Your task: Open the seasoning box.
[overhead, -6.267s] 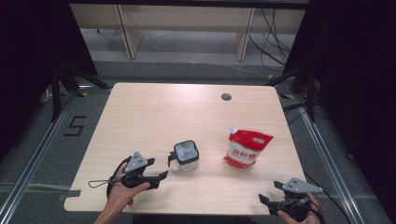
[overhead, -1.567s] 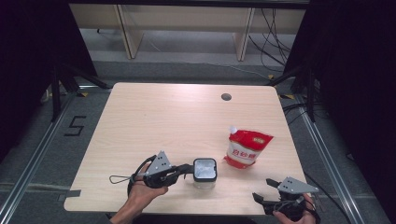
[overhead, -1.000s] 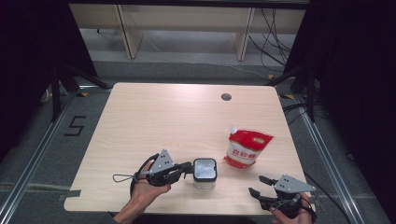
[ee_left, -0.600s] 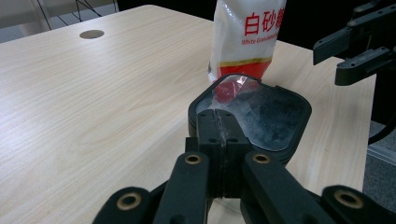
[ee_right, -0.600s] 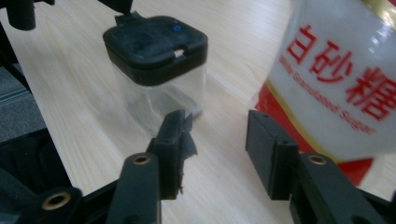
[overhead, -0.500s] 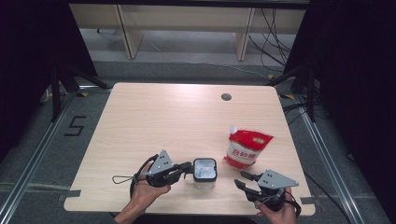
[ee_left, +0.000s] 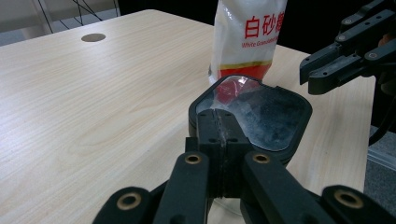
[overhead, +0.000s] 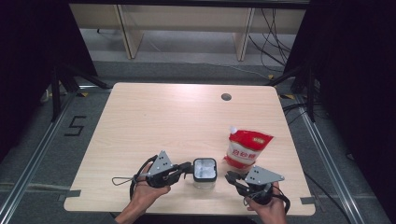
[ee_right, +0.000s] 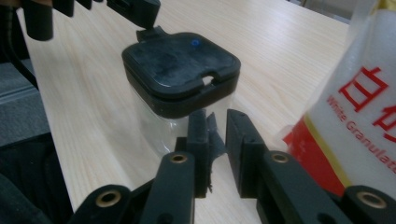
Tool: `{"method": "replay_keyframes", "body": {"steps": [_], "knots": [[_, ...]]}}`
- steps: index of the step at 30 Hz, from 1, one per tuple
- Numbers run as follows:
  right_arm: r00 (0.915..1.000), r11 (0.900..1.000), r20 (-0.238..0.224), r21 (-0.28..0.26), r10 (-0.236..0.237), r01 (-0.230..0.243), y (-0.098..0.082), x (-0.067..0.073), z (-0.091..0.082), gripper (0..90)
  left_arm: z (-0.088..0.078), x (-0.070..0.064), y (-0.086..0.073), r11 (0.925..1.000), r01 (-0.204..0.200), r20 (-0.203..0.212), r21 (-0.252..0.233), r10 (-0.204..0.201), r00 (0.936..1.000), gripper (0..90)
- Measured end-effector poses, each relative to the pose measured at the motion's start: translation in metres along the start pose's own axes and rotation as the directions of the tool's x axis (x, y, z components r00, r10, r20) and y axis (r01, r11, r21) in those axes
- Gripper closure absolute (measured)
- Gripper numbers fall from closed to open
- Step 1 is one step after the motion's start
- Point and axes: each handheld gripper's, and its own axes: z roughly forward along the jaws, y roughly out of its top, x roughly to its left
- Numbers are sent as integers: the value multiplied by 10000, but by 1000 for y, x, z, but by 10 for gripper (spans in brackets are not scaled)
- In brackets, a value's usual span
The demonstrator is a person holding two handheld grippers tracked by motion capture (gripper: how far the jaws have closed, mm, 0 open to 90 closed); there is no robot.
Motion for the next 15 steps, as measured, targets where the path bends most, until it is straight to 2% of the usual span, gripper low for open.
{"method": "replay_keyframes", "body": {"steps": [1, 5, 9, 10, 11, 13, 14, 15], "knots": [[10000, 10000, -36, -15, -16, 16, 0, 0, 1, 823, 0, 1, 0, 9999, -141, 30, 5, 141, 9999, 891], [9998, 9999, -147, 7, -140, 140, 1, 1, 5, 850, 1, 0, -1, 9996, 161, 22, -211, -161, 9999, 891], [9995, 9997, -175, -32, -245, 244, 2, 2, 7, 869, 1, 0, -2, 9995, 185, 35, -256, -184, 9998, 891], [9998, 10000, -173, 11, -92, 92, 3, 3, 7, 872, 1, 0, -2, 9995, 205, 41, -260, -204, 9998, 891], [9992, 9994, -239, 77, -335, 337, 3, 3, 10, 873, 1, 0, -2, 9995, 221, 4, -215, -221, 9998, 891], [9997, 9998, -184, 53, -169, 170, 3, 4, 12, 875, 0, 0, -2, 9997, 122, 17, -227, -121, 9999, 890], [9991, 9992, -233, 177, -368, 372, 4, 4, 13, 878, 0, 0, -2, 9997, 100, 67, -236, -98, 9999, 891], [9991, 9992, -233, 177, -368, 372, 4, 4, 13, 878, 0, 1, -2, 9996, 35, 88, -264, -32, 10000, 891]]}}
